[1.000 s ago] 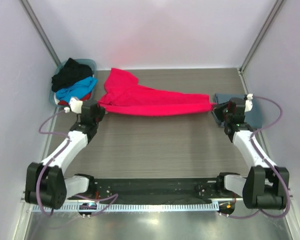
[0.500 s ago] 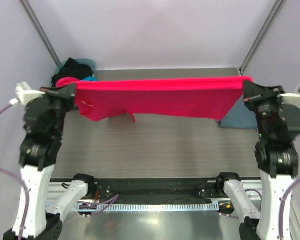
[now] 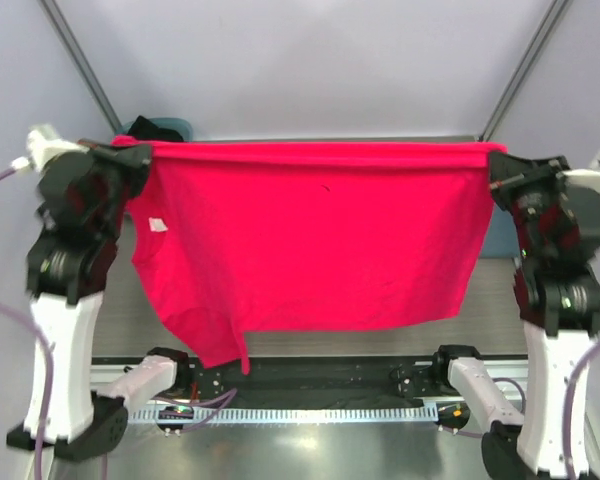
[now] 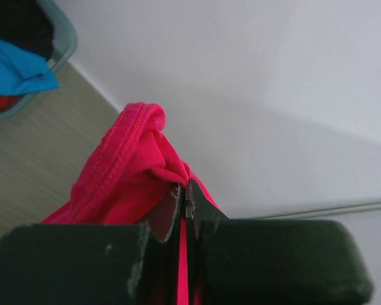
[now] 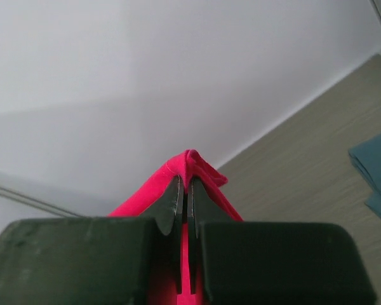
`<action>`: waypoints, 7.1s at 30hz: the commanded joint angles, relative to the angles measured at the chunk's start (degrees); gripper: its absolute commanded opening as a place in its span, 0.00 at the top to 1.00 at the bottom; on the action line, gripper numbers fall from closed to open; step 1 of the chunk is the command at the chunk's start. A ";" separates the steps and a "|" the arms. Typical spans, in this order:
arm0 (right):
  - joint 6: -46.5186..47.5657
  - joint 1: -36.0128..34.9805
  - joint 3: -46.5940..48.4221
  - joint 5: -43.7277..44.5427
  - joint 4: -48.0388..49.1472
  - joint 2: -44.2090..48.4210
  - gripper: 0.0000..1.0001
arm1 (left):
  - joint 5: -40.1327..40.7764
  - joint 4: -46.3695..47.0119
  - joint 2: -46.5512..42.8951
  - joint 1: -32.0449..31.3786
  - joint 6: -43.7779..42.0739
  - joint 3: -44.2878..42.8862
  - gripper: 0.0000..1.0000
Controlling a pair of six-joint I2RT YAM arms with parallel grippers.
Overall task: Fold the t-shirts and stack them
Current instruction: Fold the tshirt
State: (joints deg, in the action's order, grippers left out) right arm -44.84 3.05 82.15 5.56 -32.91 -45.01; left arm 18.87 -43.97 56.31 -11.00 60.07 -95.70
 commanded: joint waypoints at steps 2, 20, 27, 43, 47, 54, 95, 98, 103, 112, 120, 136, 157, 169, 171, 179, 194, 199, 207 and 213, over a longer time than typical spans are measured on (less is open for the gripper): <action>-1.48 0.29 -3.31 3.14 5.39 -10.59 0.99 | 2.84 1.86 12.31 3.17 -2.51 -2.55 1.00; -10.00 1.43 7.61 -4.24 17.16 -35.14 0.99 | -1.73 30.09 24.38 7.05 -3.57 -0.86 1.00; -14.57 2.66 -15.41 -7.49 34.73 -38.04 0.99 | -2.70 43.69 23.41 7.14 1.27 25.62 1.00; -6.23 4.86 -51.89 -6.80 41.00 -26.37 0.99 | -7.36 52.68 0.92 7.05 4.35 69.66 1.00; -5.35 4.86 -58.23 -3.82 38.98 -15.49 0.99 | -8.15 50.12 -7.61 7.05 4.26 76.44 1.00; -7.89 4.86 -66.76 -3.63 36.34 -2.91 0.92 | -4.99 38.98 -23.08 6.96 5.05 82.17 0.86; 2.12 -6.12 -48.84 -9.26 40.37 -21.76 0.54 | -8.42 37.20 8.81 7.22 -18.50 62.92 0.61; 2.56 -9.54 -46.91 -6.97 41.17 -24.58 0.54 | -7.01 37.20 11.09 7.92 -17.97 61.78 0.64; 5.46 -15.25 -41.38 -8.10 43.44 -31.97 0.53 | -13.24 41.50 16.88 9.34 -17.80 60.20 0.51; 9.51 -27.65 -26.80 -18.82 46.44 -49.71 0.55 | -21.33 45.11 24.63 9.34 -18.24 57.82 0.73; 7.49 -34.16 -13.53 -27.35 48.29 -66.93 0.56 | -17.31 45.63 24.81 9.42 -18.06 56.86 0.66; 8.98 -39.70 4.80 -30.26 42.73 -83.84 0.51 | -23.89 48.45 31.76 10.74 -15.34 53.51 0.55; 10.83 -42.60 1.26 -25.16 36.87 -76.79 0.54 | -21.51 48.45 28.76 10.74 -15.60 54.66 0.57; 9.69 -43.48 4.60 -25.95 35.90 -80.84 0.55 | -21.86 48.62 28.15 10.83 -15.60 54.83 0.57; 9.51 -43.57 4.86 -26.13 35.98 -81.19 0.56 | -22.04 48.62 28.32 10.74 -15.60 54.74 0.57; 9.24 -43.57 5.92 -26.30 35.37 -82.86 0.57 | -22.21 48.62 28.41 10.74 -15.60 54.74 0.58; 10.65 -43.57 5.92 -25.52 38.44 -80.24 0.99 | -19.41 48.97 28.85 10.74 -16.65 54.74 0.69; 10.92 -43.48 0.48 -23.93 43.87 -75.67 0.99 | -17.82 50.02 29.20 10.83 -17.27 54.48 0.73; 10.30 -43.48 -4.01 -24.90 49.78 -73.02 0.99 | -16.42 45.55 30.53 10.74 -17.53 52.46 0.70; 9.68 -43.48 -6.73 -24.81 52.59 -71.62 0.99 | -16.15 44.14 27.71 10.74 -18.15 53.95 0.66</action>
State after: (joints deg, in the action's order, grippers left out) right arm -35.07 -40.29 77.06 -19.40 14.92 -120.77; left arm 1.93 0.47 86.80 -0.60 43.03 -41.23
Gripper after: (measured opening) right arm 0.027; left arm 0.334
